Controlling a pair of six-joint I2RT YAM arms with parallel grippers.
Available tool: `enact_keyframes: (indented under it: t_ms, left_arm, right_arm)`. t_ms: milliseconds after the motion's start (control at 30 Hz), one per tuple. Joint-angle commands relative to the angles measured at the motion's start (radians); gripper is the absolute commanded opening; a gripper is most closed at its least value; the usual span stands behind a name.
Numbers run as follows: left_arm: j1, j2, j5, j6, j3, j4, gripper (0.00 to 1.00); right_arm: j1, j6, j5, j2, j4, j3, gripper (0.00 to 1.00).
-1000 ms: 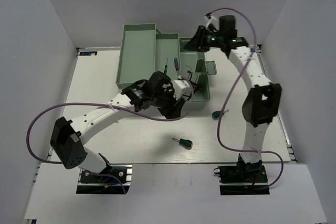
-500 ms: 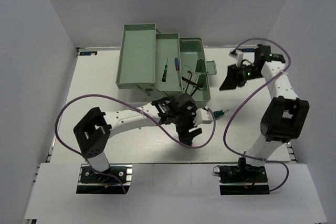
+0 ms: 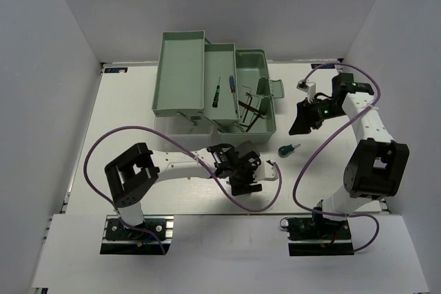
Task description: Sort the tools into containers
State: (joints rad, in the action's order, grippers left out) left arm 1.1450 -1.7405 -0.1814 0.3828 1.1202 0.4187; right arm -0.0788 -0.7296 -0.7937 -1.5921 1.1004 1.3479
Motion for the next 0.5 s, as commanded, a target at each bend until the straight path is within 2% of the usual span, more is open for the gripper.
enact_keyframes:
  t_ms: [0, 133, 267, 300, 367, 400, 467]
  left_arm:
    - [0.019, -0.025, 0.057, 0.021, -0.014, -0.061, 0.82]
    - [0.028, -0.067, 0.123, 0.021, -0.014, -0.07, 0.74]
    - [0.038, -0.042, 0.123, 0.011, -0.005, -0.08, 0.49]
    - [0.038, -0.033, 0.123, 0.002, 0.009, -0.08, 0.33]
    - [0.038, 0.002, 0.114, -0.019, 0.049, -0.055, 0.2]
    - [0.038, 0.019, 0.114, -0.031, 0.065, -0.041, 0.08]
    - [0.038, 0.077, 0.114, -0.085, 0.133, -0.031, 0.0]
  right_arm:
    - [-0.006, -0.016, -0.016, 0.026, 0.003, -0.01, 0.58]
    - [-0.007, -0.014, -0.016, 0.034, 0.001, -0.02, 0.58]
    - [-0.006, -0.042, 0.036, 0.04, -0.002, -0.03, 0.56]
    - [-0.007, -0.053, 0.051, 0.046, -0.007, -0.044, 0.54]
    - [-0.007, -0.135, 0.095, 0.067, -0.028, -0.075, 0.48]
    - [-0.009, -0.213, 0.123, 0.079, -0.037, -0.107, 0.41]
    - [-0.012, -0.388, 0.154, 0.103, -0.048, -0.174, 0.36]
